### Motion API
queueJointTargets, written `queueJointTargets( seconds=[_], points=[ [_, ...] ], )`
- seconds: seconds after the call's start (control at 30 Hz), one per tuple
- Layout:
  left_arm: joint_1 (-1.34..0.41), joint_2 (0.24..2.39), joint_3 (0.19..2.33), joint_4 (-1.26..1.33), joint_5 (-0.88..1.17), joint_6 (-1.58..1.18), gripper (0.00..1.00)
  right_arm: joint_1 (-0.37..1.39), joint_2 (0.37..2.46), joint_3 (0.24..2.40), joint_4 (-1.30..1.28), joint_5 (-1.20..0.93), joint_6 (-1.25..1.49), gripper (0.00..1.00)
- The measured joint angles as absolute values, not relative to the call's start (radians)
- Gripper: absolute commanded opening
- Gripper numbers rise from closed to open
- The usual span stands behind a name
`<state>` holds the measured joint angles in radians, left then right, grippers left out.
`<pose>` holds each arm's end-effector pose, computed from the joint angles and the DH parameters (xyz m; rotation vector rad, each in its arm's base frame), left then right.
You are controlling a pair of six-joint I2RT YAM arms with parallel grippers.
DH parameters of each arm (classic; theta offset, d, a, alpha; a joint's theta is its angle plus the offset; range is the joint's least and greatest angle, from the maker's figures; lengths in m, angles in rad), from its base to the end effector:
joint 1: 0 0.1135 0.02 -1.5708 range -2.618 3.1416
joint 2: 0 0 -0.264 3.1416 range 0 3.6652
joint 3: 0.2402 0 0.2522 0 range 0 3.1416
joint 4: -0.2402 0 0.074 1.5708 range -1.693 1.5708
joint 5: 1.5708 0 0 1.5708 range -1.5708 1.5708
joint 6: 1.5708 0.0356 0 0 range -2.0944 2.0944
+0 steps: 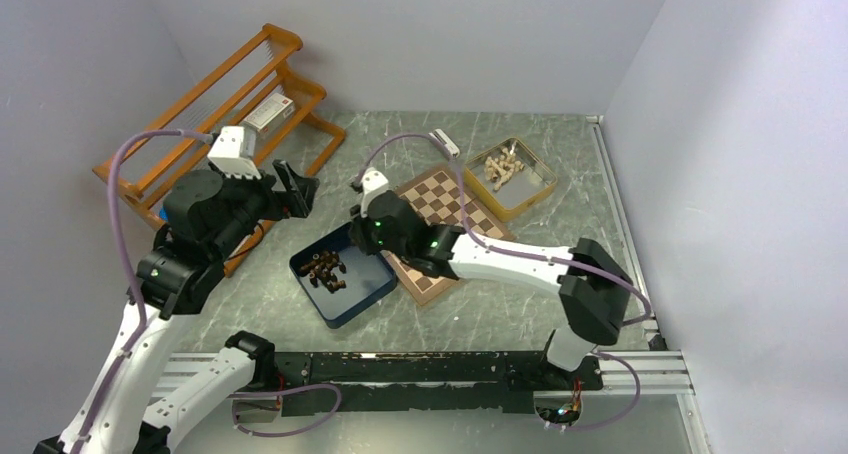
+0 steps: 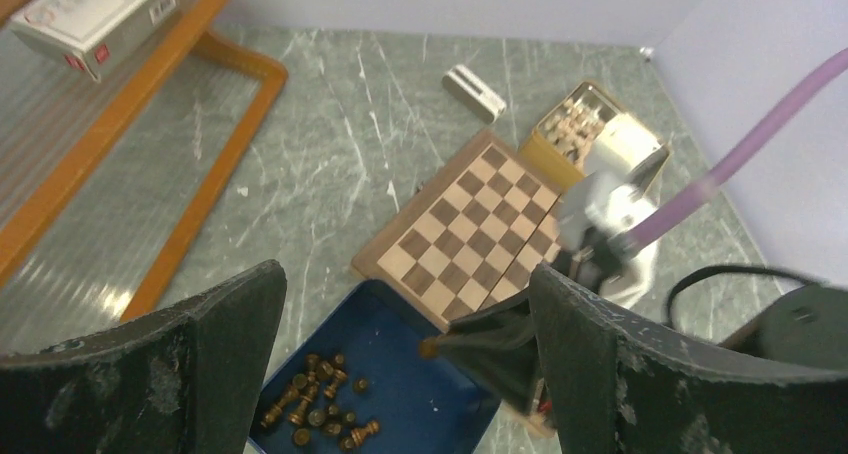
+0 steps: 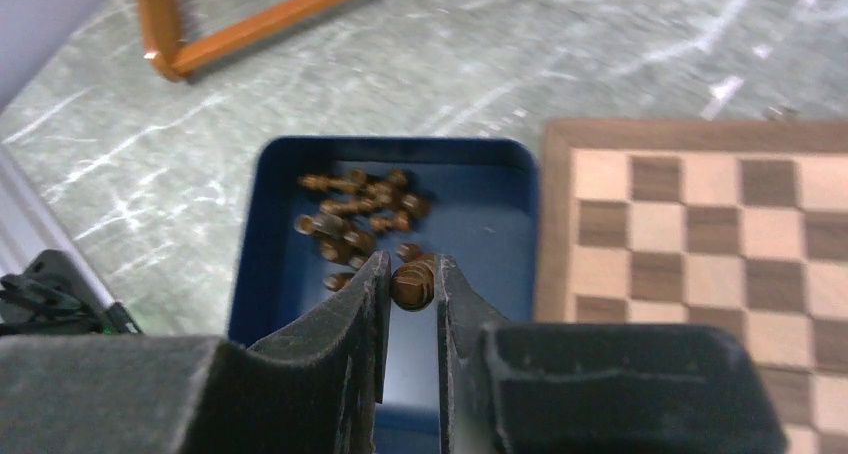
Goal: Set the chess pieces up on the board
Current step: Place the chess piece on the chessboard.
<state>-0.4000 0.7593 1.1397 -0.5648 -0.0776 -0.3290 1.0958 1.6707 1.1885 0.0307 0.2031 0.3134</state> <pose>0.1312 -0.0525 0.4218 0.0058 1.7775 -0.4617 0.1844 0.3428 0.2682 -0.6694 1.9707 0.6816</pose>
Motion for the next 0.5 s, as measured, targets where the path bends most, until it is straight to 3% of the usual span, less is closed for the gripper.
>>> queueJointTargets(
  seconds=[0.5],
  points=[
    [-0.400, 0.848, 0.885, -0.452, -0.055, -0.290, 0.94, 0.797, 1.296, 0.928, -0.201, 0.322, 0.346, 0.11]
  ],
)
